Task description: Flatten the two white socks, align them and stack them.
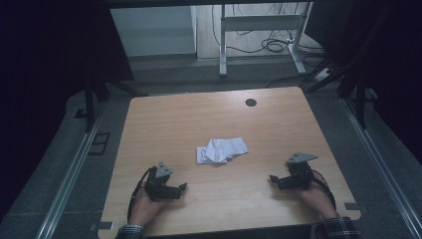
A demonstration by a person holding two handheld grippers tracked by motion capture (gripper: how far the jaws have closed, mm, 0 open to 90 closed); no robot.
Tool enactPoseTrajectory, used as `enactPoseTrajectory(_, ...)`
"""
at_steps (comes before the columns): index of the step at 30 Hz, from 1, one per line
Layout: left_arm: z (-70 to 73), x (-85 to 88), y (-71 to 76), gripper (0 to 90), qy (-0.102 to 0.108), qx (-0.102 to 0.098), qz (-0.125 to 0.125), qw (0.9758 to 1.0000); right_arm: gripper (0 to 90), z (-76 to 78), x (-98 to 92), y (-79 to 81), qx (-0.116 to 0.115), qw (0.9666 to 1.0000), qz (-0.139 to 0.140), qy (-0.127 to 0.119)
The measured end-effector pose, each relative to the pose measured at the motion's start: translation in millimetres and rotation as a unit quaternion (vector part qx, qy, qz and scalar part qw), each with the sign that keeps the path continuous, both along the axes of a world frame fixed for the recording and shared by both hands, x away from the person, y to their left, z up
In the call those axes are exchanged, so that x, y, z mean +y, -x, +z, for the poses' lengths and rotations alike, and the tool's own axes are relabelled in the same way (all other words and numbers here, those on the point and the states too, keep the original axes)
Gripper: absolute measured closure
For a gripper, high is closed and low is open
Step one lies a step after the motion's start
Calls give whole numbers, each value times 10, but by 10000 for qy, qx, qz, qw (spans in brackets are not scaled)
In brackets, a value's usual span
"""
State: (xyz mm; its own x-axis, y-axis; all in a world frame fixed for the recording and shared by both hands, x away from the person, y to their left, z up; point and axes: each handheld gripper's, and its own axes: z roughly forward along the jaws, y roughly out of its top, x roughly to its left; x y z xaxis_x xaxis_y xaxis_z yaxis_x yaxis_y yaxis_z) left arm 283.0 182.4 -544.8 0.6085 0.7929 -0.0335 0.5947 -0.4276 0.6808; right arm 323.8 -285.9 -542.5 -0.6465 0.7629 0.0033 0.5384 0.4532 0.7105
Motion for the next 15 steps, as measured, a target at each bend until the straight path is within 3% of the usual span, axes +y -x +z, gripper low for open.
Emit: enactPoseTrajectory(15,0,0,0,116,4,2,1,10000,69,9,10,-4,24,10000,58,11)
